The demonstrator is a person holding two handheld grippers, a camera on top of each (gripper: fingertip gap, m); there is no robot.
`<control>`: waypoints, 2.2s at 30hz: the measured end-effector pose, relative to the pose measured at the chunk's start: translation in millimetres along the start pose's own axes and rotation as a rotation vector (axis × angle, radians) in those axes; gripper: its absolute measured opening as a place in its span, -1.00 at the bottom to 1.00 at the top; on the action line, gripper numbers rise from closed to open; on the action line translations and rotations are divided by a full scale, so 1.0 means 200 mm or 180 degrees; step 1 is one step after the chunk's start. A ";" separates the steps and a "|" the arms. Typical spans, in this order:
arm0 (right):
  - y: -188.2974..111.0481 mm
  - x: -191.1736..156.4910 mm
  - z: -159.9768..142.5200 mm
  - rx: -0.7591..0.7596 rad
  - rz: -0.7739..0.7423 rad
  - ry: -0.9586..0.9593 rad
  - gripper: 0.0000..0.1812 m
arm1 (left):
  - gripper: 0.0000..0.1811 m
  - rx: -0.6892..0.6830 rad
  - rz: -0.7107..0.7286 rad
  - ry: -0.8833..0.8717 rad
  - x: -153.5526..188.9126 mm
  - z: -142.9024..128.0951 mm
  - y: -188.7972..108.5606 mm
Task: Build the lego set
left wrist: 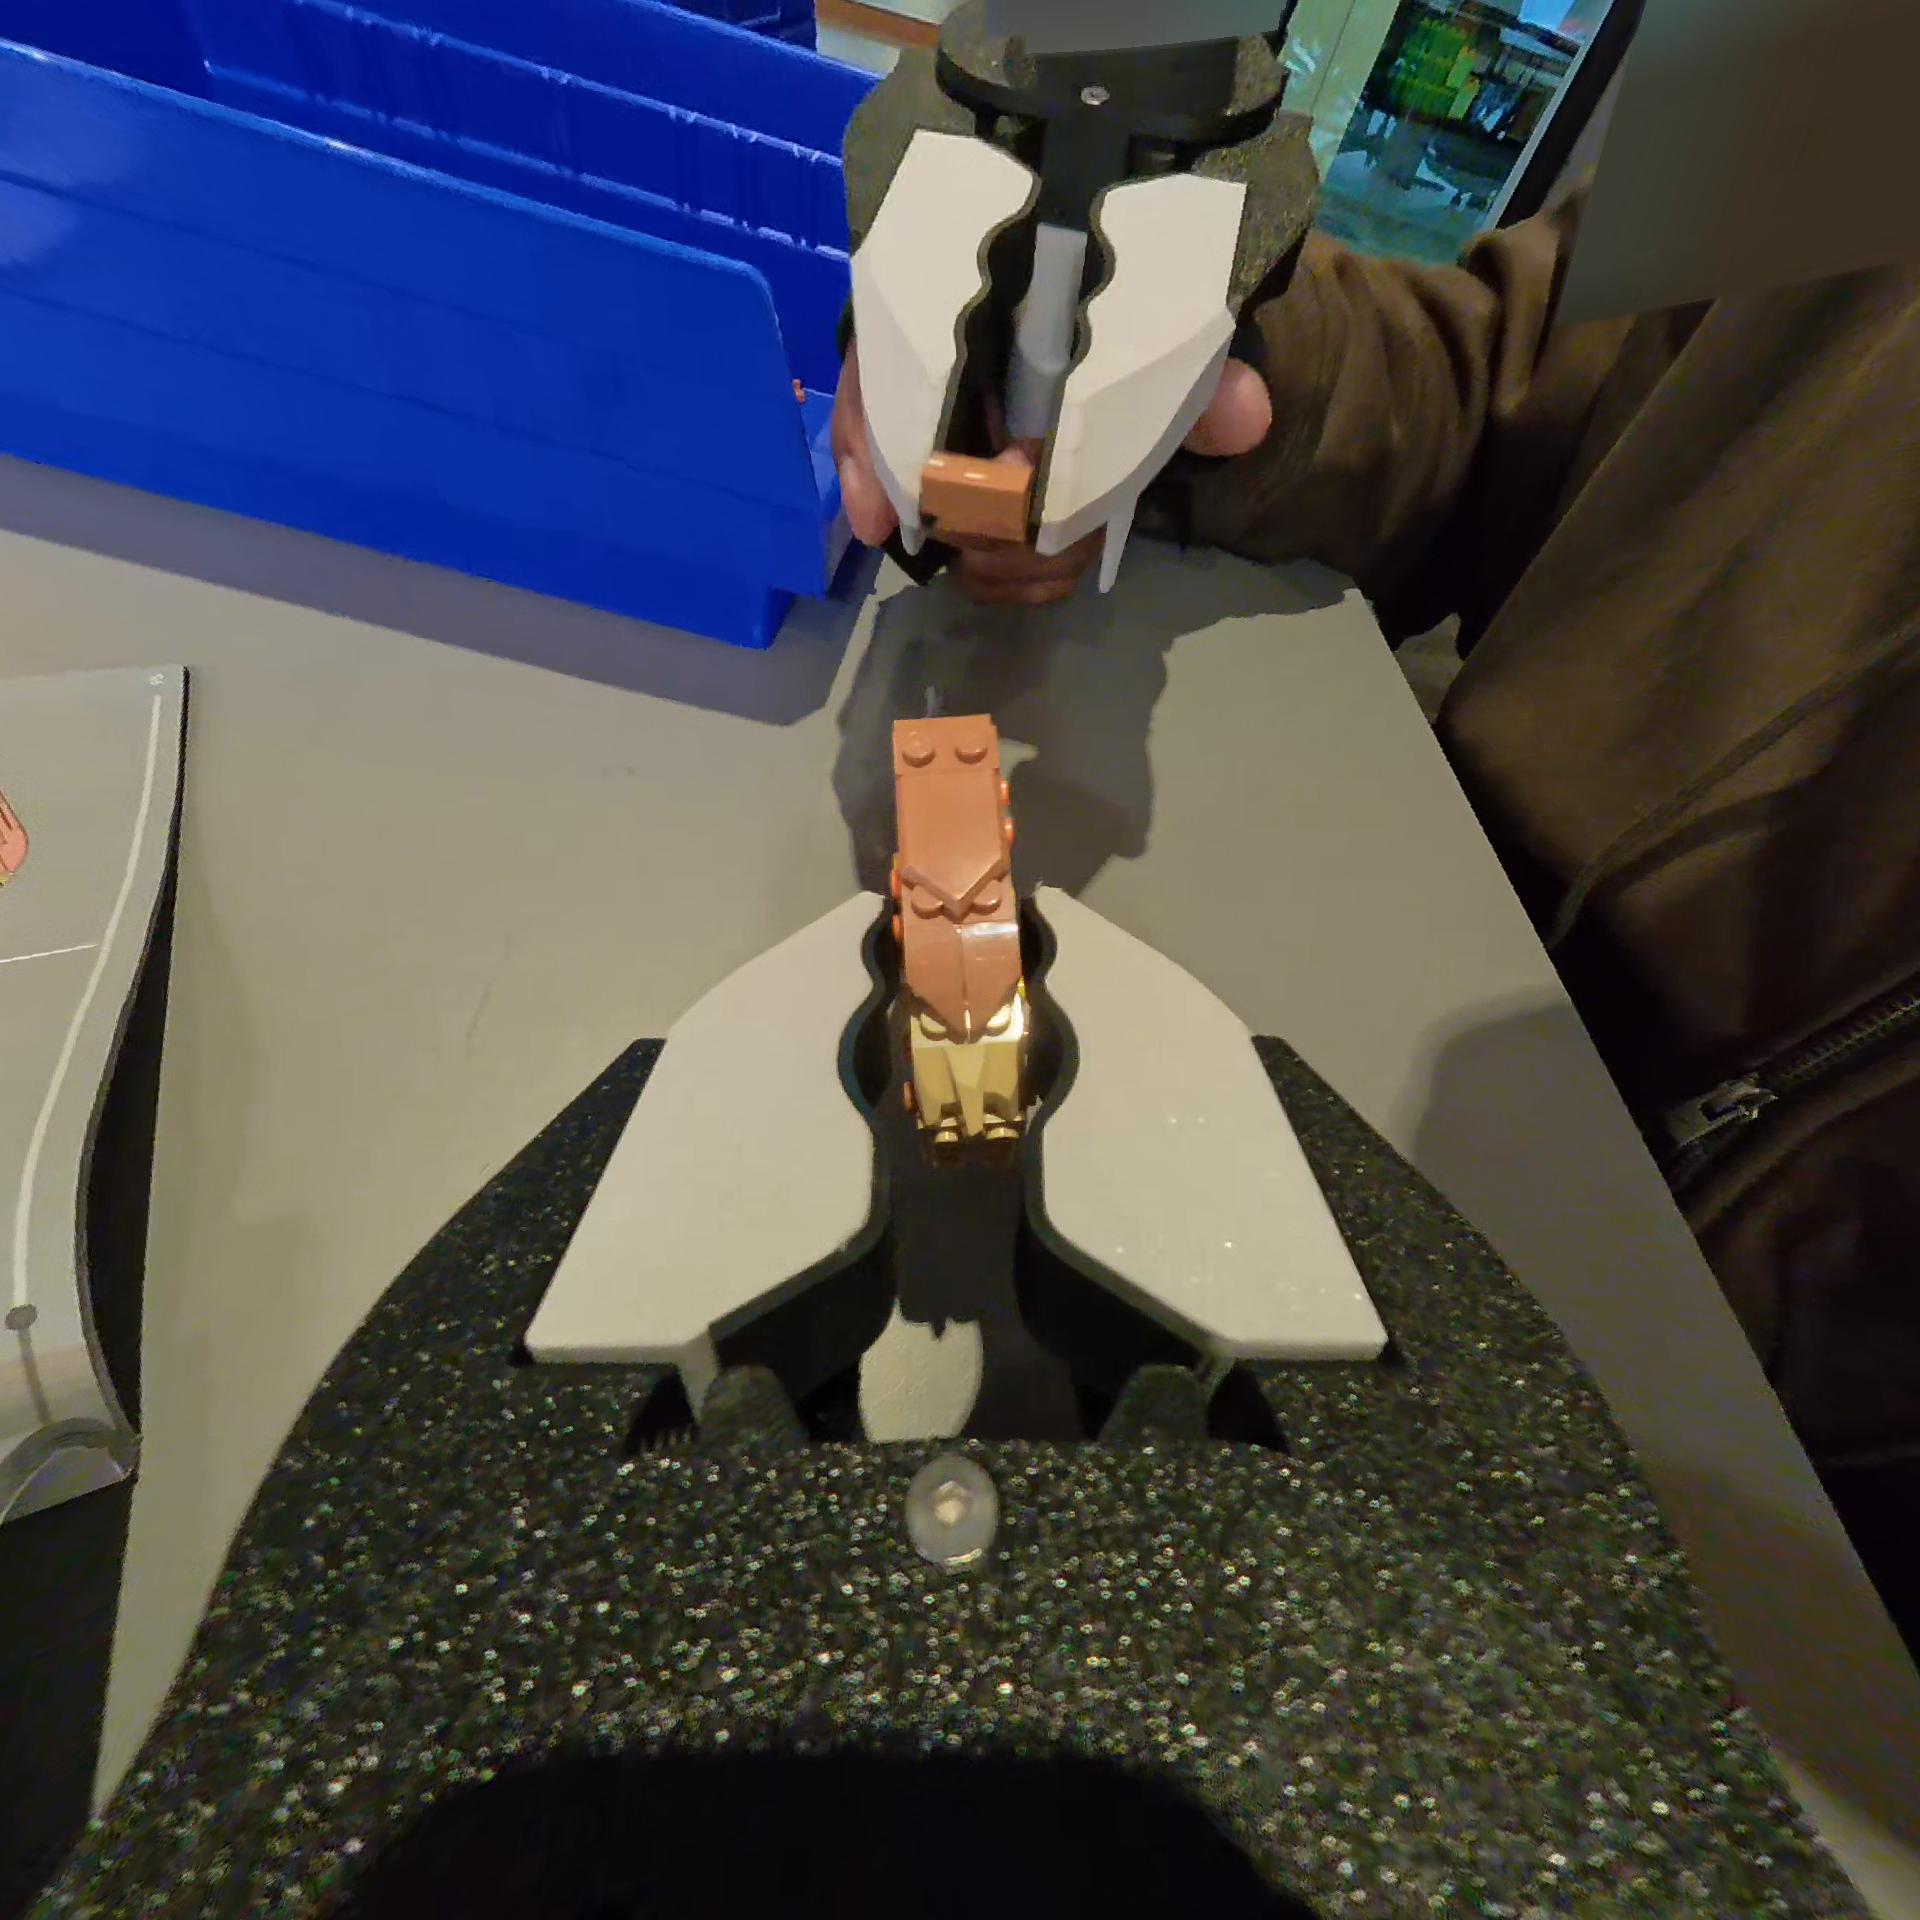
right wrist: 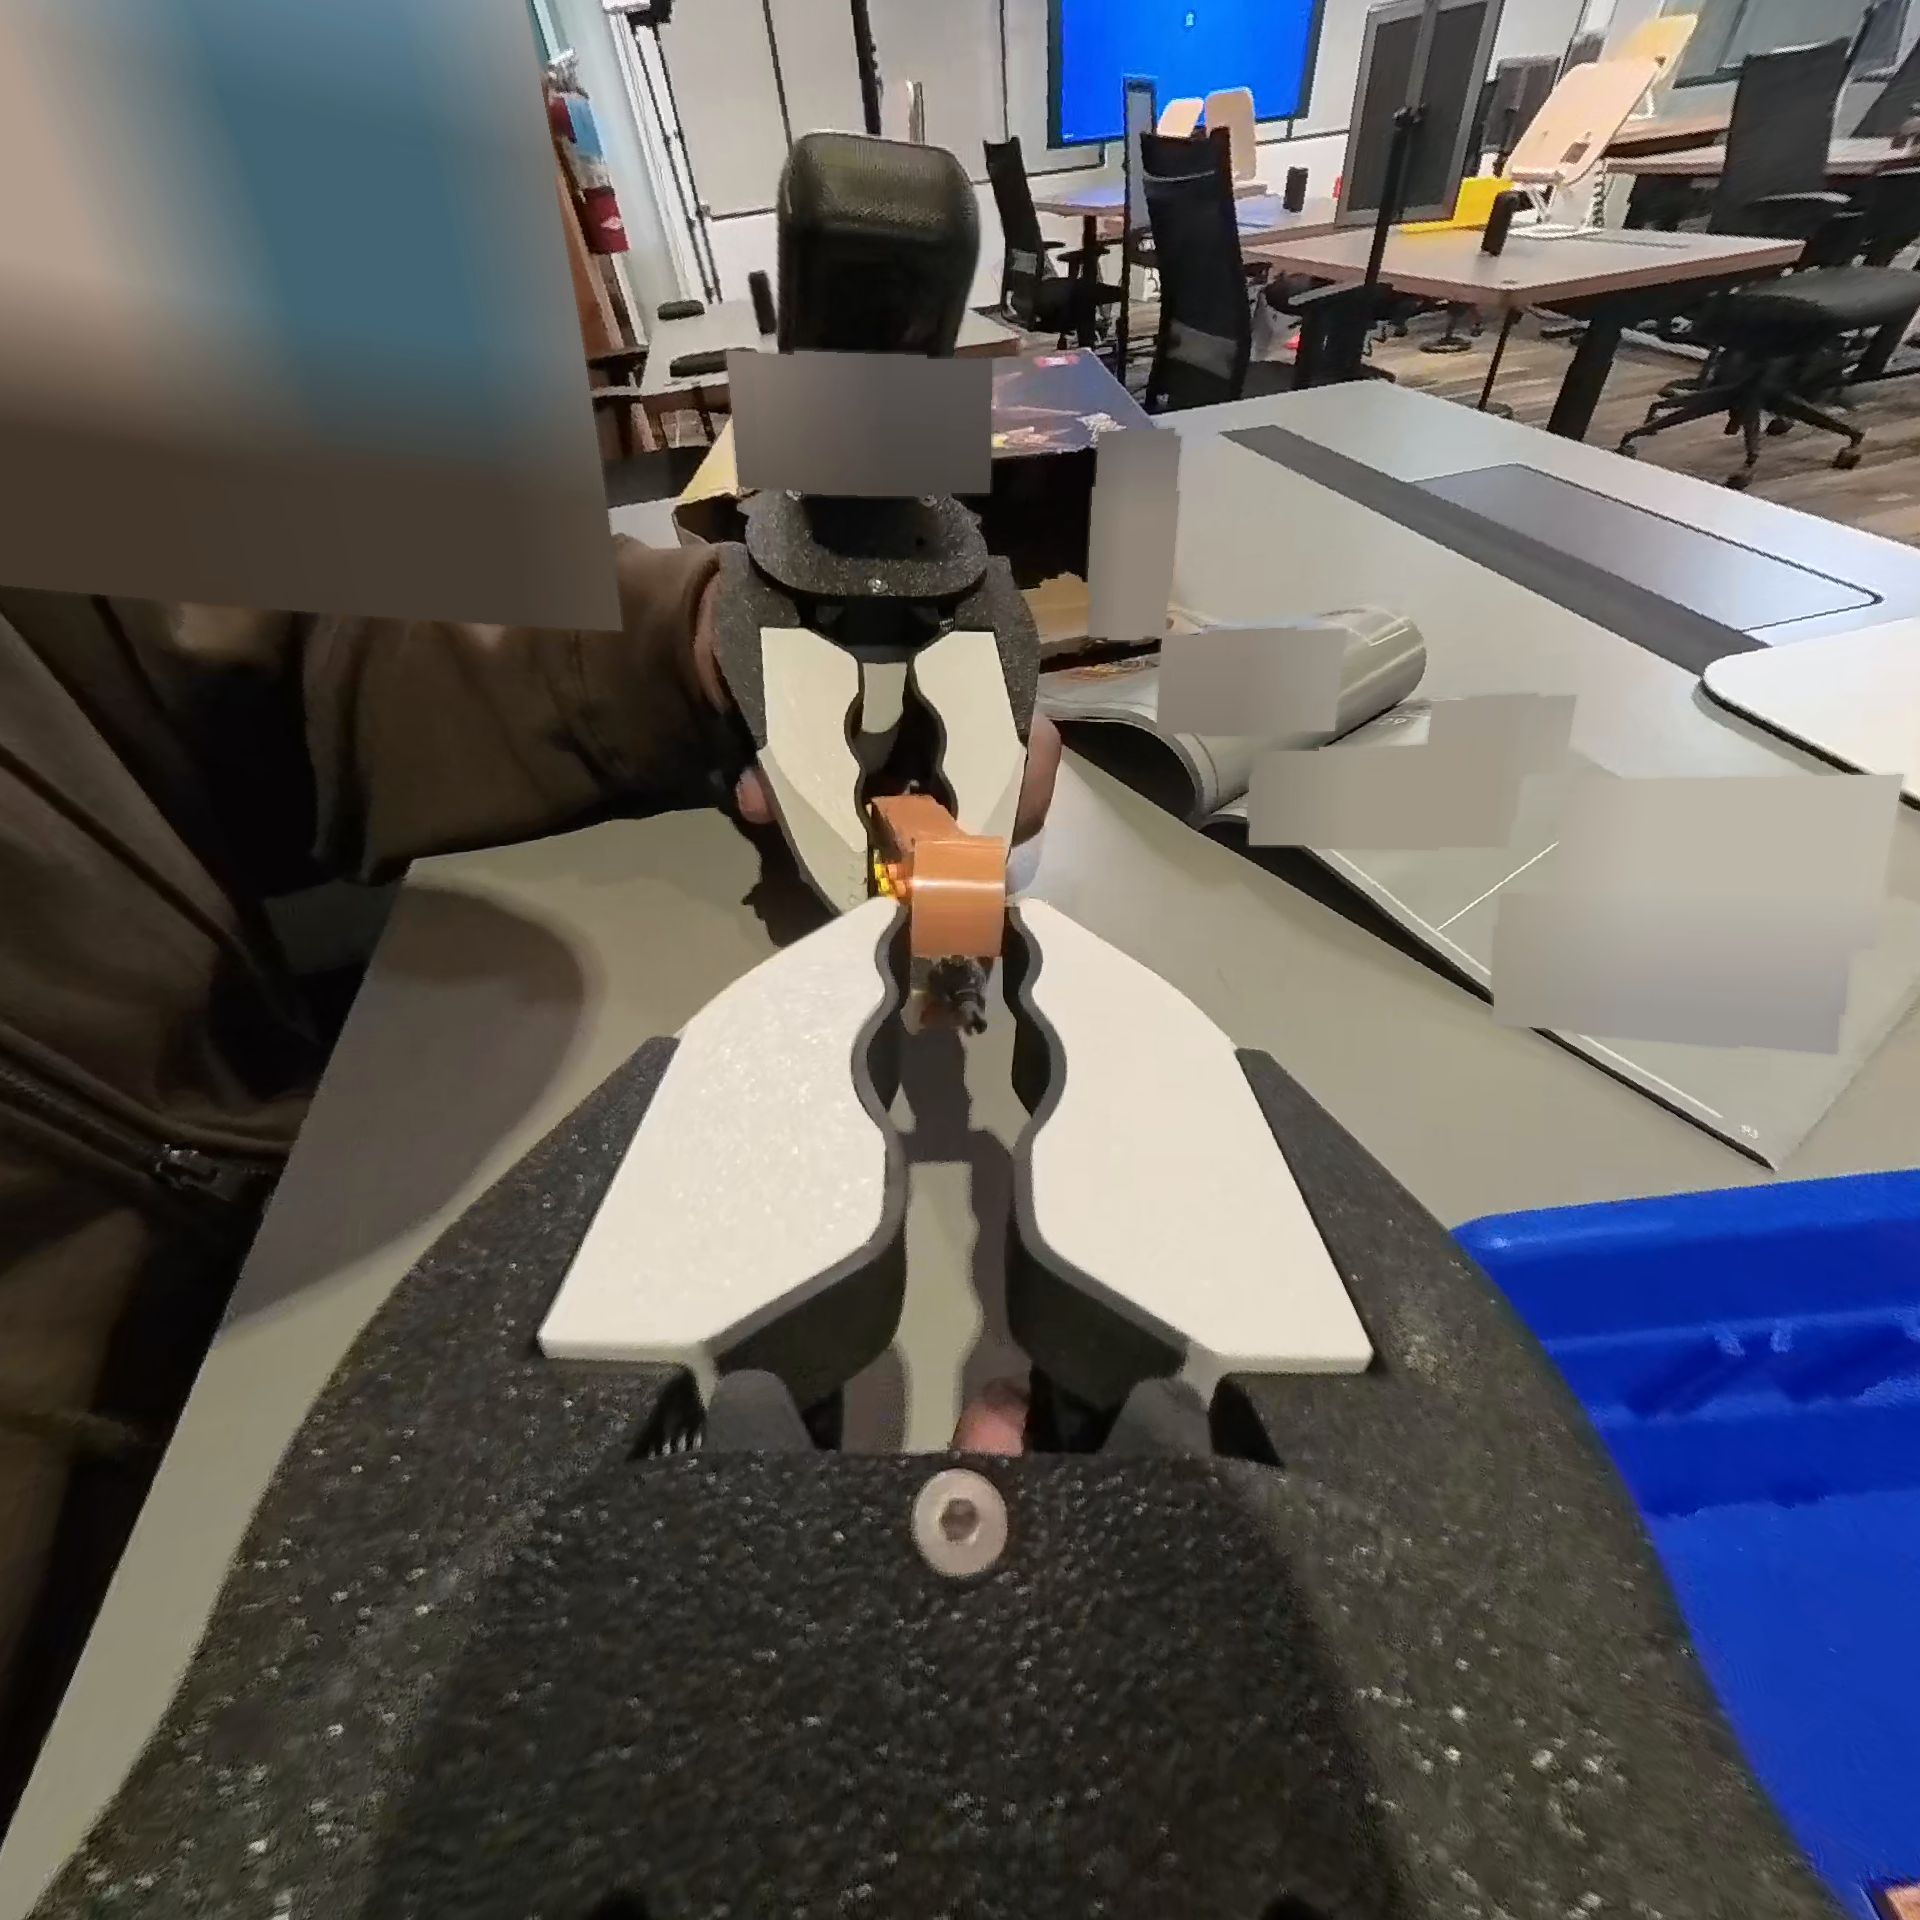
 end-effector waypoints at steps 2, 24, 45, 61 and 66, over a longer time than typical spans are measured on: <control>0.01 -0.01 0.00 -0.0008 0.0020 -0.0011 -0.82 | -0.76 -0.0012 -0.0010 0.0010 0.00 0.00 0.01; 0.06 -0.09 -0.08 -0.0257 0.0253 -0.0088 -0.82 | -0.76 -0.0111 -0.0163 0.0143 0.05 0.01 0.07; 0.05 -0.10 -0.08 -0.0296 0.0318 -0.0108 -0.81 | -0.76 -0.0043 -0.0241 0.0149 0.06 0.02 0.08; 0.06 -0.12 -0.08 -0.0321 0.0332 -0.0166 -0.78 | -0.76 -0.0109 -0.0257 0.0165 0.07 0.01 0.10; 0.06 -0.12 -0.07 -0.0289 0.0318 -0.0170 -0.79 | -0.76 -0.0050 -0.0286 0.0144 0.07 0.02 0.09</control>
Point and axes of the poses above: each gripper's, where its closed fingertips meet, y out along the fingers, z out of its top, x = y × z across the jaws, the point moved 2 cm from there along -y, back along the fingers, and after that the axes turned 14 degrees about -z, right-handed, at the moved point
